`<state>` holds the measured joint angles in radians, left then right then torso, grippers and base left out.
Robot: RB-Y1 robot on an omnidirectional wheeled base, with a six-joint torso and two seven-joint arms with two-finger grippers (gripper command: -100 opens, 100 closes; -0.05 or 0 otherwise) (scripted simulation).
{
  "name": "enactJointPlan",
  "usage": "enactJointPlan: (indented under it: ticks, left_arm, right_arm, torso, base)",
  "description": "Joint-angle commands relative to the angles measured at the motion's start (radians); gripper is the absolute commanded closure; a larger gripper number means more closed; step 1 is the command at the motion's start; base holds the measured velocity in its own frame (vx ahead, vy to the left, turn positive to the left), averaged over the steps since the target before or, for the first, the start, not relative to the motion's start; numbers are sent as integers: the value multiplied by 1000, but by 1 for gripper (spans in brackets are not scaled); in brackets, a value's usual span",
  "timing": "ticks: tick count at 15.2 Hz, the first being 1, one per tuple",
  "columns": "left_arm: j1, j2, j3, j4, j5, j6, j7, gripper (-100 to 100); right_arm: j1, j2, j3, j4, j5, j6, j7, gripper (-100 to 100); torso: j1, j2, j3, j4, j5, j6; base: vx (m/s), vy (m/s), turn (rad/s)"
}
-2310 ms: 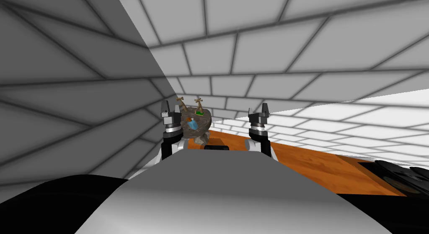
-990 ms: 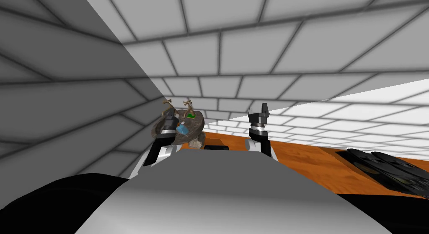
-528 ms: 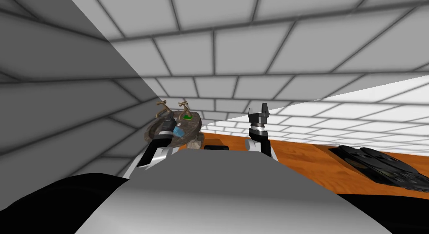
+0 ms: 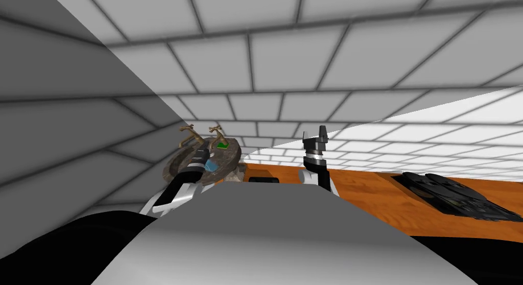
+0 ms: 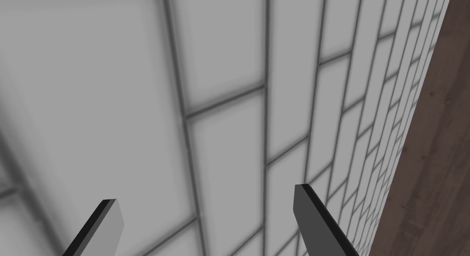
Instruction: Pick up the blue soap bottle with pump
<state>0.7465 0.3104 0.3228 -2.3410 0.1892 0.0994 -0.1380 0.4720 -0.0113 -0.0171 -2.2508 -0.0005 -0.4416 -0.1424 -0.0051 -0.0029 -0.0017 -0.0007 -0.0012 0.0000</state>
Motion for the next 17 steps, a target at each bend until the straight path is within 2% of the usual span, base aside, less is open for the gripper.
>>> enactJointPlan:
  ticks: [1, 2, 4, 5, 7, 8, 10, 11, 12, 14, 15, 17]
  left_arm:
    - [4, -2, 5, 1, 3, 40, -5, -100]
    - [26, 7, 35, 3, 23, 65, -8, -100]
    - [26, 7, 35, 3, 23, 101, -8, -100]
    - [48, 16, 65, 5, 43, 130, -12, -100]
    - [48, 16, 65, 5, 43, 164, -12, -100]
    - [70, 24, 95, 7, 64, 188, -16, -100]
    - [70, 24, 95, 7, 64, 227, -16, -100]
    - [70, 24, 95, 7, 64, 227, -16, -100]
    - [93, 30, 126, 7, 85, 263, -20, -100]
    - [93, 30, 126, 7, 85, 291, -20, -100]
    - [116, 36, 157, 8, 106, 317, -24, -100]
    - [116, 36, 157, 8, 106, 351, -24, -100]
  right_arm:
    - [0, 0, 0, 0, 0, 0, 0, 0]
    - [0, 0, 0, 0, 0, 0, 0, 0]
    - [0, 0, 0, 0, 0, 0, 0, 0]
    - [0, 0, 0, 0, 0, 0, 0, 0]
    - [0, 0, 0, 0, 0, 0, 0, 0]
    - [0, 0, 0, 0, 0, 0, 0, 0]
    - [0, 0, 0, 0, 0, 0, 0, 0]
    - [0, 0, 0, 0, 0, 0, 0, 0]
    - [0, 0, 0, 0, 0, 0, 0, 0]
    - [0, 0, 0, 0, 0, 0, 0, 0]
    - [0, 0, 0, 0, 0, 0, 0, 0]
    - [0, 0, 0, 0, 0, 0, 0, 0]
  torso:
    - [0, 0, 0, 0, 0, 0]
    - [0, 0, 0, 0, 0, 0]
    - [-1, 0, 0, 0, 0, 0]
    - [0, 0, 0, 0, 0, 0]
    - [-1, 0, 0, 0, 0, 0]
    - [0, 0, 0, 0, 0, 0]
    - [0, 0, 0, 0, 0, 0]
    - [0, 0, 0, 0, 0, 0]
    - [1, 1, 0, 0, 0, 0]
    - [1, 0, 0, 0, 0, 0]
    - [1, 1, 0, 0, 0, 0]
    - [0, 1, 0, 0, 0, 0]
  base:
    - [35, -55, -26]
    - [41, -66, -89]
    - [50, -70, -60]
    - [52, -75, -74]
    - [47, -62, -52]
    - [47, -61, -80]
    - [50, -58, -57]
    - [26, -30, 3]
    - [43, -54, -77]
    - [45, -53, -54]
    - [40, -60, -84]
    - [44, -55, -59]
